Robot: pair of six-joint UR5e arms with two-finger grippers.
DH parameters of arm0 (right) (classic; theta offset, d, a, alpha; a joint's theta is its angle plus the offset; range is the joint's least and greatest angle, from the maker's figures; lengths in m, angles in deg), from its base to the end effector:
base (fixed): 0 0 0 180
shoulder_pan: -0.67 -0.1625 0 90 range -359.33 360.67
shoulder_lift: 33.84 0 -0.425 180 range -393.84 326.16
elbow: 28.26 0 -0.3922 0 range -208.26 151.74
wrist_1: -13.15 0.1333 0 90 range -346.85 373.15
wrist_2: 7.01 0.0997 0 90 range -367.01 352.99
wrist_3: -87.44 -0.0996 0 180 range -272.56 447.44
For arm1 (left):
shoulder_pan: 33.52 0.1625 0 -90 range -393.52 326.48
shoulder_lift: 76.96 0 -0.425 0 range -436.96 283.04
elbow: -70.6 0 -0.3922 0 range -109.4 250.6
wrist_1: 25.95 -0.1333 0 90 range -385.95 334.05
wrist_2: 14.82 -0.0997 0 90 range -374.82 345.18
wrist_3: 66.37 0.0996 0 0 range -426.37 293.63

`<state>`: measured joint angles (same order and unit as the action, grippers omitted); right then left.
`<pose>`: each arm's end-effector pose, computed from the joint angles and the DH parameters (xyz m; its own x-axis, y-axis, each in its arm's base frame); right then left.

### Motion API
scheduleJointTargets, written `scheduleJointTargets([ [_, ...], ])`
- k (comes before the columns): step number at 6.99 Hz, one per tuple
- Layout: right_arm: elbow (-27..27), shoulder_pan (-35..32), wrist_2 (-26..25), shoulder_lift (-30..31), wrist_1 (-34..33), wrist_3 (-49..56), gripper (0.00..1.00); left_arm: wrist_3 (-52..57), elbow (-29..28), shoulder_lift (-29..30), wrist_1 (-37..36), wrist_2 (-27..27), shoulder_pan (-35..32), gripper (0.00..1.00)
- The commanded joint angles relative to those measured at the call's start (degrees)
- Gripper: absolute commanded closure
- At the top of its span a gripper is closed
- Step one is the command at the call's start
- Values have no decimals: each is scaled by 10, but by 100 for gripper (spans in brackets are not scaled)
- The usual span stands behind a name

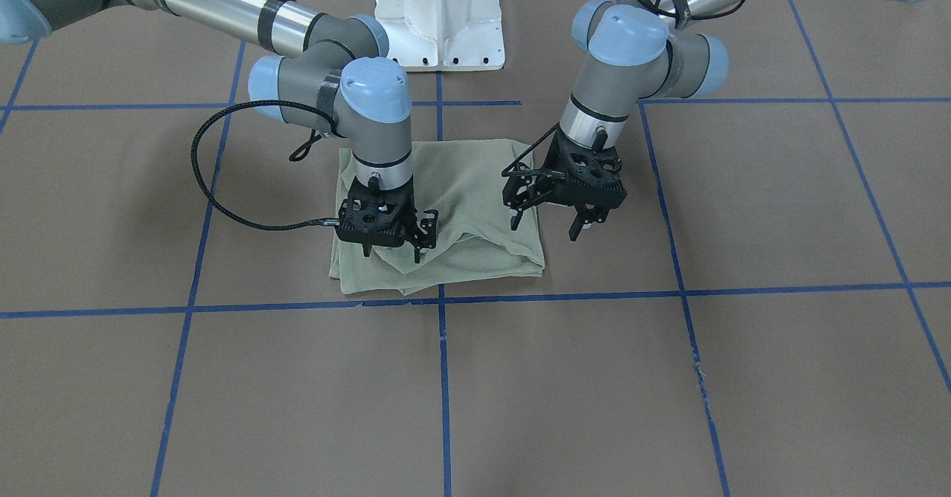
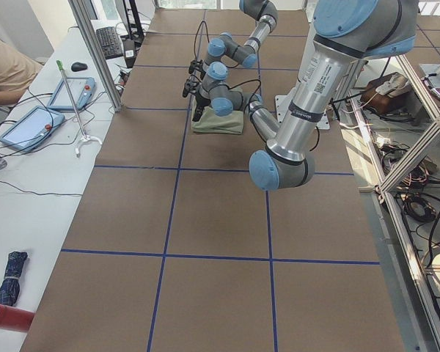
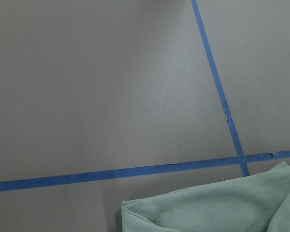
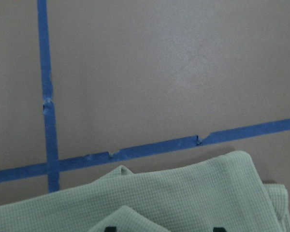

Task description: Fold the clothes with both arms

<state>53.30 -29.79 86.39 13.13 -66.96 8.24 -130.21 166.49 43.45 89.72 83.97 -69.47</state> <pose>-0.5851 -0.4919 0.2516 0.6922 0.1901 0.6962 -0.3467 0.9337 0.0897 0.4690 -0.4860 0.2551 0.5491 0.1400 -0.8239 0.2550 0.9108 0.3247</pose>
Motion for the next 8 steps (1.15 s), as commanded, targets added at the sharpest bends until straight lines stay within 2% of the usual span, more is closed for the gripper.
scheduleJointTargets([
  [1,1,0,-2,-4,0,-14,100,0,0,0,0,0,0,0],
  [5,4,-18,-1,1,-8,-13,100,0,-2,0,0,-1,0,0],
  [8,10,-35,-2,3,-50,-5,100,0,-2,-9,0,-1,1,0],
])
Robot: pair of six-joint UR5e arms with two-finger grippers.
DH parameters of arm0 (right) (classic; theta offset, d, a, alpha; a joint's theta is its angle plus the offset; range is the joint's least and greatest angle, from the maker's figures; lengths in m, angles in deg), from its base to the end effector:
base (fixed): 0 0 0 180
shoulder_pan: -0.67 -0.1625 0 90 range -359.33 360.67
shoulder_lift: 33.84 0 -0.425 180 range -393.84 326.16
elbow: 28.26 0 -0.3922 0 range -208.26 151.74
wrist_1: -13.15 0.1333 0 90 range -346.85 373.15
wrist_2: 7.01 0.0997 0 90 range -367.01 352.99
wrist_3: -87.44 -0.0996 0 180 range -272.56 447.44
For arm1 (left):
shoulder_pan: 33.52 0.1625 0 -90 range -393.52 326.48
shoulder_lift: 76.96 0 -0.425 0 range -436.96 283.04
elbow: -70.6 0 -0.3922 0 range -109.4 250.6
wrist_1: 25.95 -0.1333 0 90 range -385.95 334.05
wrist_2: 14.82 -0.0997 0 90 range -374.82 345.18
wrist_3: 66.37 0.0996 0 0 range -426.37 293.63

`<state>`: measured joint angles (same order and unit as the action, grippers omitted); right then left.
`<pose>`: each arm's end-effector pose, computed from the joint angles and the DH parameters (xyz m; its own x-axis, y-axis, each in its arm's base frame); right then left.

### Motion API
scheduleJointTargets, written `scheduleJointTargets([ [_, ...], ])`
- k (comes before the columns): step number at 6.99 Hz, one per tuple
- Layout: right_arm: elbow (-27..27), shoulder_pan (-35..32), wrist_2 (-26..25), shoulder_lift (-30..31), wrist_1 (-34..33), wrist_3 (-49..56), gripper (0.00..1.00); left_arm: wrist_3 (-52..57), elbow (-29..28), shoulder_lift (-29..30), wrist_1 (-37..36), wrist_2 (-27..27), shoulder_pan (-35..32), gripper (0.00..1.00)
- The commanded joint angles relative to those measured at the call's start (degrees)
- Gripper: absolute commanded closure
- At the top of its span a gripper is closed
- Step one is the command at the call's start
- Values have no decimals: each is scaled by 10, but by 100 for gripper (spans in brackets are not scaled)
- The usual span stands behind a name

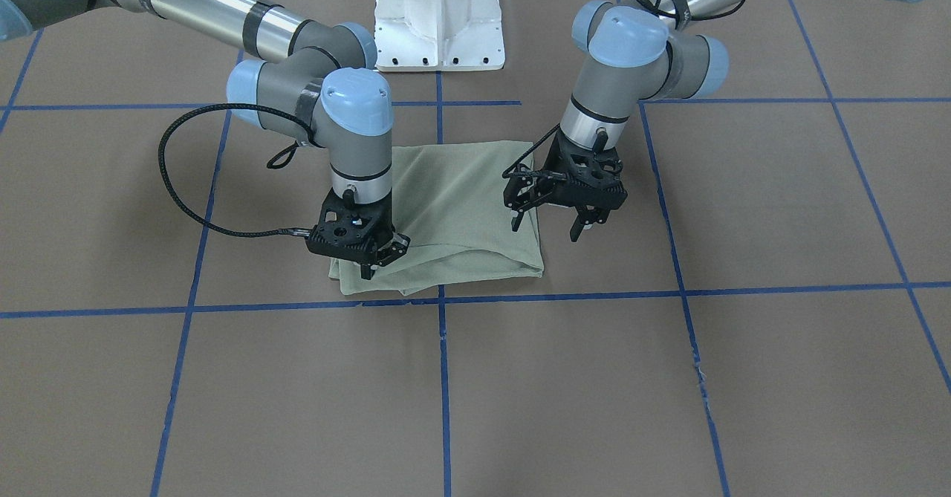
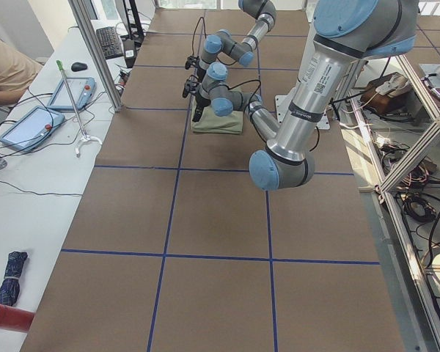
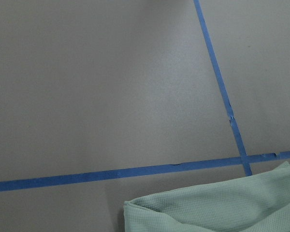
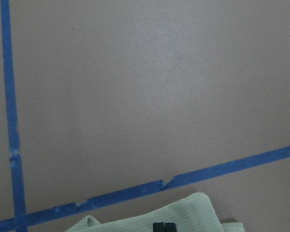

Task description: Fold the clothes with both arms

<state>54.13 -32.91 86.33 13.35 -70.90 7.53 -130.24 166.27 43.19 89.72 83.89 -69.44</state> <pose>-0.5542 -0.5209 0.2575 0.7088 0.2606 0.6555 -0.4023 0.9127 0.0721 0.4697 -0.4862 0.2599 0.5550 0.1355 -0.8208 0.2536 0.9121 0.3221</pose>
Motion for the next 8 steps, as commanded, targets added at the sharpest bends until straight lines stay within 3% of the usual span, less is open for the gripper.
scheduleJointTargets([
  [1,1,-2,-2,1,-9,2,100,1,-2,-6,0,0,1,0],
  [2,1,-1,-3,2,-8,4,1,2,-6,-6,0,-2,2,0],
  [5,30,-9,7,-3,-9,33,0,-35,-41,-5,34,-4,9,1],
  [7,46,-16,18,1,-10,34,0,-126,-121,3,164,-4,15,32],
  [8,46,-17,18,1,-10,34,0,-153,-129,4,177,-4,16,48],
])
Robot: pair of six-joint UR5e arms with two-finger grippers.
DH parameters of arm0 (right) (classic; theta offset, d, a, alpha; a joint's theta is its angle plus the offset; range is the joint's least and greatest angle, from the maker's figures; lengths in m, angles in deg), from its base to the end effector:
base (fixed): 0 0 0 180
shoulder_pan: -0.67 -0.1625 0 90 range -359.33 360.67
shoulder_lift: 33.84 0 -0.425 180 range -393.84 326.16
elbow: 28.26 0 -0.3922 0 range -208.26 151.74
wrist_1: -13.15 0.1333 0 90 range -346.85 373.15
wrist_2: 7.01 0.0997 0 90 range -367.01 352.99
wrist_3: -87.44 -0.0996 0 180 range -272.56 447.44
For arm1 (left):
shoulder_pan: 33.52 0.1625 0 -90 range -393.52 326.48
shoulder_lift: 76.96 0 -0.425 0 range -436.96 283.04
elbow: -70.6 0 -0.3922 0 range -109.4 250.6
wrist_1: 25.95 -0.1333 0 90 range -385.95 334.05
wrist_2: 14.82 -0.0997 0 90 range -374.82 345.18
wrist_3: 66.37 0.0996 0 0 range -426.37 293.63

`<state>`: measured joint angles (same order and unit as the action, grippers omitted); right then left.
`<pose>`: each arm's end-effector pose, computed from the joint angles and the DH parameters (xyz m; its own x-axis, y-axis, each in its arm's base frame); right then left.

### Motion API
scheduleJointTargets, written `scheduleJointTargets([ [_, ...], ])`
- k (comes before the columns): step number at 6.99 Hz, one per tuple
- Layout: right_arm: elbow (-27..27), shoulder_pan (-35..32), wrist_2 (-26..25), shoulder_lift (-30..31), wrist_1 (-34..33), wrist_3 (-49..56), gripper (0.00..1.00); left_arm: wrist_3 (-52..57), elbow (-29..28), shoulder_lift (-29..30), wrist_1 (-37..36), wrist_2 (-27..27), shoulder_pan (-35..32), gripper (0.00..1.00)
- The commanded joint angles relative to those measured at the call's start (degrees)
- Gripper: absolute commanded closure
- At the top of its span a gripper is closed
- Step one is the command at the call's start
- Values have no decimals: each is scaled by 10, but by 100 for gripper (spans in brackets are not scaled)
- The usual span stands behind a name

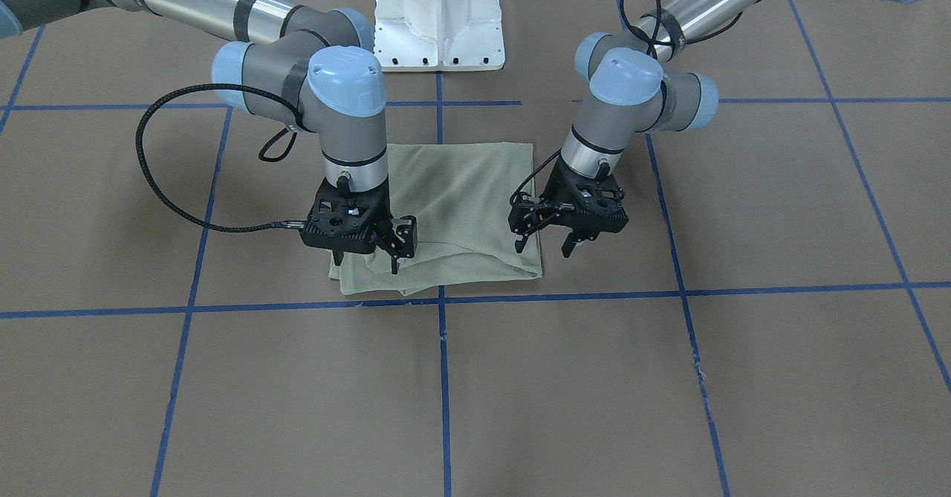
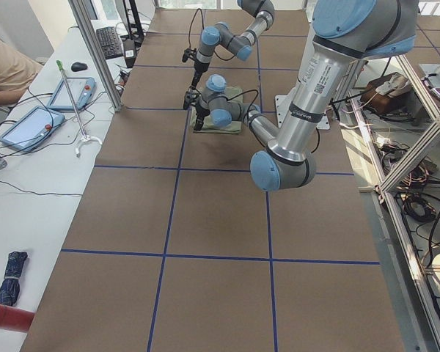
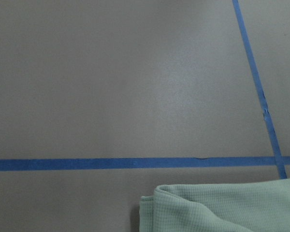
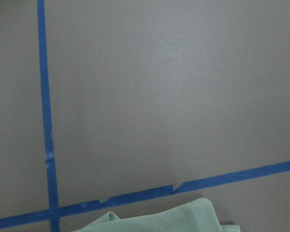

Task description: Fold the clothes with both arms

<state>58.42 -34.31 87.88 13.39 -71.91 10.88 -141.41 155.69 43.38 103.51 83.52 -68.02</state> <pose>-0.5283 -0.5220 0.2265 0.6909 0.2008 0.6945 -0.3720 0.9225 0.1033 0.5099 -0.4947 0.3124 0.4546 -0.0025 -0.8907 0.3466 0.9217 0.1743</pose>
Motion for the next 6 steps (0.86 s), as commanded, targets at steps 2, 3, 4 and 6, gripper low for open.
scheduleJointTargets([
  [2,3,-4,3,1,0,1,0,-48,-23,2,42,0,1,89],
  [3,3,-4,3,1,0,0,0,-45,-23,2,42,0,1,100],
  [4,3,-4,3,1,0,0,0,-42,-23,2,41,-1,1,100],
  [6,3,-5,3,6,0,1,0,-3,-22,0,41,-1,-7,100],
])
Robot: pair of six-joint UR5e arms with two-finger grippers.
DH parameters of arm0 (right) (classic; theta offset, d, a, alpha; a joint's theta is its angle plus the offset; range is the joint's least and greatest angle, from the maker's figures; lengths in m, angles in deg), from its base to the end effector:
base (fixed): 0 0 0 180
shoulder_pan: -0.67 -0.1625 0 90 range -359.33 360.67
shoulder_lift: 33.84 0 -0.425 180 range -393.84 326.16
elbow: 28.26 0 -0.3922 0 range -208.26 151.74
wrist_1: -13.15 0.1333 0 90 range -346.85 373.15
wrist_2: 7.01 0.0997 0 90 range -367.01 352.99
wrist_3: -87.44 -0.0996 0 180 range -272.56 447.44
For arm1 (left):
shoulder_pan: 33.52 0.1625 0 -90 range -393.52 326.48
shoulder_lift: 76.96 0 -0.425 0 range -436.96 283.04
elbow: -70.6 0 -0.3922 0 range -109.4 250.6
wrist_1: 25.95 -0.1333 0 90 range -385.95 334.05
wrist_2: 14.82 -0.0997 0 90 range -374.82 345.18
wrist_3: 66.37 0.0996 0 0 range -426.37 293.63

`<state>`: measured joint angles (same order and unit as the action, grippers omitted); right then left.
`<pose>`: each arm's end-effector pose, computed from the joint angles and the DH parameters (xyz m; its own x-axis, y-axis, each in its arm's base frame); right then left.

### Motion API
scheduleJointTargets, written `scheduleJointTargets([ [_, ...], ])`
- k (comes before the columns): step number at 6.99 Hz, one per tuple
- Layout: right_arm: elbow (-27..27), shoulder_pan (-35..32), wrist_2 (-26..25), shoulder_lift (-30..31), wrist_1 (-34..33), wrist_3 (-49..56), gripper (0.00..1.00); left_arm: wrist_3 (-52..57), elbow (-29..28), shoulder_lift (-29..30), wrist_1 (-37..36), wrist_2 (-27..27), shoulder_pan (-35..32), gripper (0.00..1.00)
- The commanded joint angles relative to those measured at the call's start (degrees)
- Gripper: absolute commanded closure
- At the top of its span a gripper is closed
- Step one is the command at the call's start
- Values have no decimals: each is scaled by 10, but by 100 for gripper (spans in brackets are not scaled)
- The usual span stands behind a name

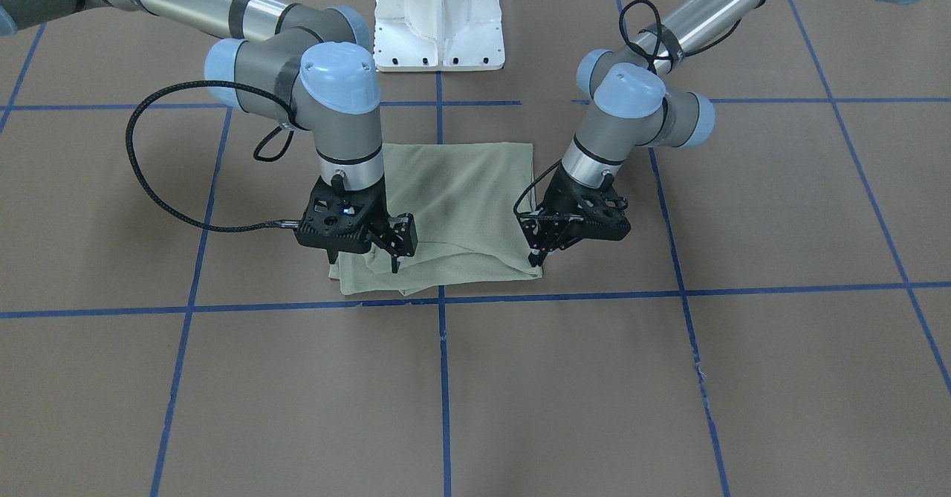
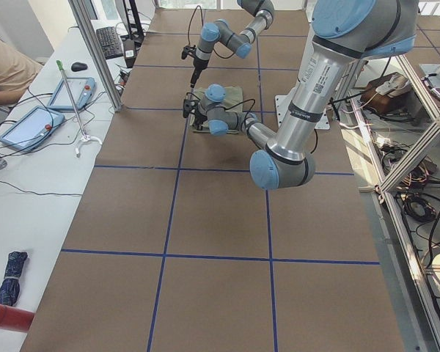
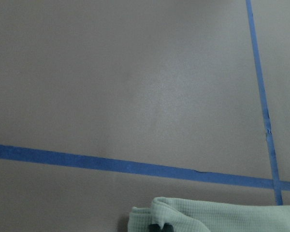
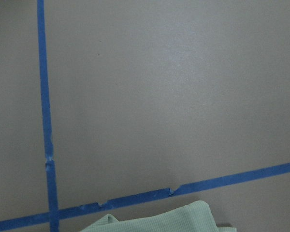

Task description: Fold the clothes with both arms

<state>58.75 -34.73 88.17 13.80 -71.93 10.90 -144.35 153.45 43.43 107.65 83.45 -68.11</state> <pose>-0.5232 -0.5243 0.2291 0.6898 0.2058 0.6942 -0.3753 0.9215 0.0997 0.5130 -0.4983 0.3215 0.4110 -0.0331 -0.9110 0.3756 0.9167 0.1361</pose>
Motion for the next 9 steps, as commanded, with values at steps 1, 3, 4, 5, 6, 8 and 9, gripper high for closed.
scheduleJointTargets([
  [1,0,-2,0,2,0,1,0,53,-1,-2,0,0,-22,100],
  [3,-1,-4,1,2,0,2,0,57,-8,-2,0,-1,-27,100],
  [4,-1,-5,4,2,0,10,0,57,-8,-2,0,0,-28,100],
  [5,-1,-13,21,3,0,23,0,66,-10,-3,-3,-2,-27,1],
  [6,-1,-33,52,4,-1,58,0,115,-3,-3,-7,2,-32,0],
  [8,3,-120,151,28,-48,220,0,268,41,-34,-60,65,-101,0],
  [9,32,-169,182,54,-95,318,0,347,97,-65,-115,108,-143,0],
])
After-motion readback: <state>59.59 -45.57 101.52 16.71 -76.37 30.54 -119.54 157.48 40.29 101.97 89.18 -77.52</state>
